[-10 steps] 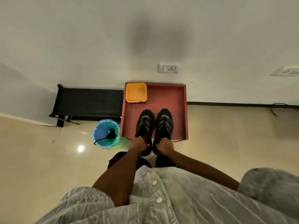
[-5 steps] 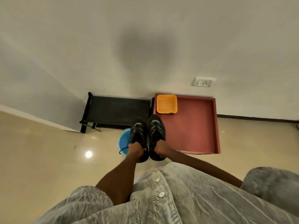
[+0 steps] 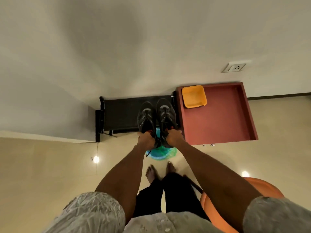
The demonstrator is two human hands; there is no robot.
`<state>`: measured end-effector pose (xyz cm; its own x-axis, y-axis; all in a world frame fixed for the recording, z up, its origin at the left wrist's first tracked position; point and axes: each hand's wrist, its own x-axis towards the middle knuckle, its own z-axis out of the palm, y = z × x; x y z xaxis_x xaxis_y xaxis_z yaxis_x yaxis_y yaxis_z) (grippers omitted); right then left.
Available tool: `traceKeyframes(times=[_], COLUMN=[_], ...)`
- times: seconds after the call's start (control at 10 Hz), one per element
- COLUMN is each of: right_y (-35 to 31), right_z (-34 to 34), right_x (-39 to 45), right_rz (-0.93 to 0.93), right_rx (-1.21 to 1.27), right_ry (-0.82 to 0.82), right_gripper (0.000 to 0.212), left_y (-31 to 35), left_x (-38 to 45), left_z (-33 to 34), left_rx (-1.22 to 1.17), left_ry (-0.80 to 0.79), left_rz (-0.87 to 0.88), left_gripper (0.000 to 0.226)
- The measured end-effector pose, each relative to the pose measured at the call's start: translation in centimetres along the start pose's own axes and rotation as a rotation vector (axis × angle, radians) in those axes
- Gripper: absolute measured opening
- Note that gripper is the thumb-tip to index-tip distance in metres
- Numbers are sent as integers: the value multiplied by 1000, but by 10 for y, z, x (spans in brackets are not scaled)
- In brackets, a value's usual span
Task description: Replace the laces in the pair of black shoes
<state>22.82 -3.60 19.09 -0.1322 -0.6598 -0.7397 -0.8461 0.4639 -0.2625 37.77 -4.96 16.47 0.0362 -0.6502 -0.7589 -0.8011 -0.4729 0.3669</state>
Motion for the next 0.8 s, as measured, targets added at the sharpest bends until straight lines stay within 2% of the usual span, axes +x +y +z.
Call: traceKeyframes(times=[0.1, 0.3, 0.5, 0.7, 0.8], right_y=[0, 3, 20, 30, 24], right_z=[3, 30, 76, 84, 65], right_x=[22, 90, 171, 188, 167], right_rz=[-8, 38, 20, 7, 6], right_rx=[-8, 77, 255, 244, 196], right_ry=[6, 66, 84, -49, -18], right_gripper=[40, 37, 40, 60, 79], left_y=[-4, -19, -32, -47, -39], left_x=[23, 99, 170, 170, 154], left_z=[4, 33, 65, 76, 63], left_rx=[128, 69, 14, 43, 98], left_ry=[-2, 61, 95, 24, 43], left_rz=[33, 41, 149, 211, 217], left_gripper=[44, 39, 41, 67, 85])
